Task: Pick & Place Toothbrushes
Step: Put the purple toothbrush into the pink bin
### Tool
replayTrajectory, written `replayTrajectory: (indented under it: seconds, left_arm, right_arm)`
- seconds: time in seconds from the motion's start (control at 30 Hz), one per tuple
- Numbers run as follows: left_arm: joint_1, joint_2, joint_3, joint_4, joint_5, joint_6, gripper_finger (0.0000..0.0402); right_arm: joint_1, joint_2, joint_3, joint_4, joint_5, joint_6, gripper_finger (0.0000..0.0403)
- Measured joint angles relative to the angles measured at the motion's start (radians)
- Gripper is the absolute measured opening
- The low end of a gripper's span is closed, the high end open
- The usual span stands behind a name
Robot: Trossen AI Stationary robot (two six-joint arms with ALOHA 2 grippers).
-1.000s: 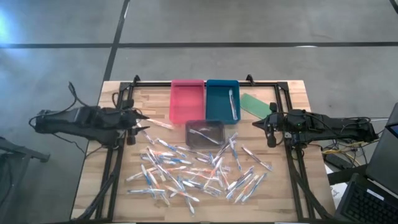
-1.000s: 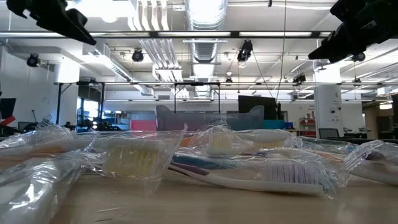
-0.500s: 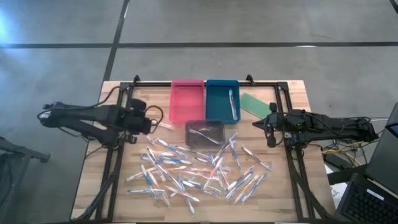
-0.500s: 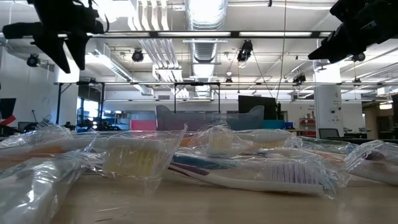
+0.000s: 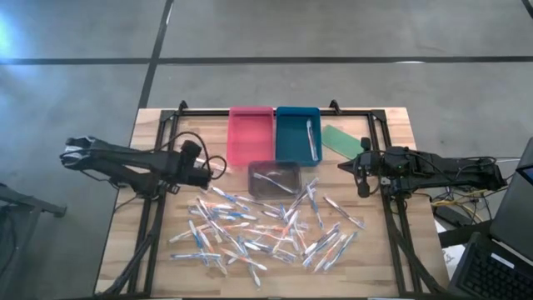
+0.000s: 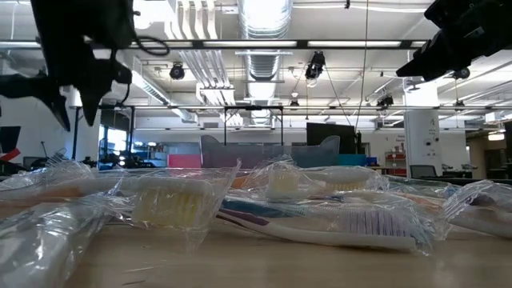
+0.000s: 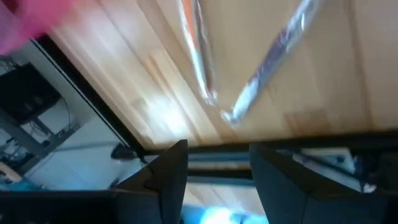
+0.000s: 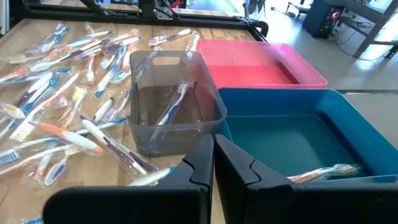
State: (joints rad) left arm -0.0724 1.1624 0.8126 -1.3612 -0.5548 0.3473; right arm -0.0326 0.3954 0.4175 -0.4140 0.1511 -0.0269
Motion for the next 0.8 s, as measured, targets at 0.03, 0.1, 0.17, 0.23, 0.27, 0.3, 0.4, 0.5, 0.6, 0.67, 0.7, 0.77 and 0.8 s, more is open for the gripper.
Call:
replayTrajectory:
  seconds: [0.03, 0.1, 0.17, 0.23, 0.27, 0.3, 0.4, 0.5, 0.6, 0.67, 0.7, 0.77, 0.8]
  left_arm:
    - [0.002, 0.007, -0.017, 0.014, 0.000, 0.004, 0.0177]
    - [0.005, 0.015, -0.046, 0.050, 0.001, 0.022, 0.0177]
    - [0.011, 0.025, -0.074, 0.078, 0.001, 0.040, 0.0177]
    - [0.017, 0.038, -0.100, 0.115, 0.001, 0.066, 0.0177]
    - [0.021, 0.043, -0.109, 0.132, 0.002, 0.078, 0.0177]
    - [0.024, 0.049, -0.118, 0.148, 0.003, 0.086, 0.0177]
    - [0.034, 0.068, -0.137, 0.205, 0.015, 0.100, 0.0177]
    - [0.043, 0.086, -0.151, 0.266, 0.037, 0.130, 0.0177]
    - [0.053, 0.106, -0.161, 0.312, 0.061, 0.154, 0.0177]
    - [0.061, 0.122, -0.164, 0.320, 0.067, 0.167, 0.0177]
    - [0.066, 0.130, -0.164, 0.322, 0.067, 0.171, 0.0177]
    - [0.073, 0.143, -0.164, 0.325, 0.067, 0.174, 0.0177]
    - [0.077, 0.150, -0.164, 0.328, 0.068, 0.175, 0.0177]
  right_arm:
    - [0.000, 0.000, 0.000, 0.000, 0.000, 0.000, 0.0008]
    - [0.000, 0.000, 0.000, 0.000, 0.000, 0.000, 0.0008]
    - [0.000, 0.000, 0.000, 0.000, 0.000, 0.000, 0.0008]
    - [0.000, 0.000, 0.000, 0.000, 0.000, 0.000, 0.0008]
    - [0.000, 0.000, 0.000, 0.000, 0.000, 0.000, 0.0008]
    - [0.000, 0.001, 0.000, 0.000, 0.000, 0.000, 0.0008]
    - [0.000, 0.000, 0.000, 0.000, 0.000, 0.000, 0.0008]
    - [0.000, 0.000, 0.000, 0.000, 0.000, 0.000, 0.0008]
    - [0.000, 0.000, 0.000, 0.000, 0.000, 0.000, 0.0008]
    - [0.000, 0.000, 0.000, 0.000, 0.000, 0.000, 0.0008]
    - [0.000, 0.000, 0.000, 0.000, 0.000, 0.000, 0.0008]
    - [0.000, 0.000, 0.000, 0.000, 0.000, 0.000, 0.0008]
    - [0.000, 0.000, 0.000, 0.000, 0.000, 0.000, 0.0008]
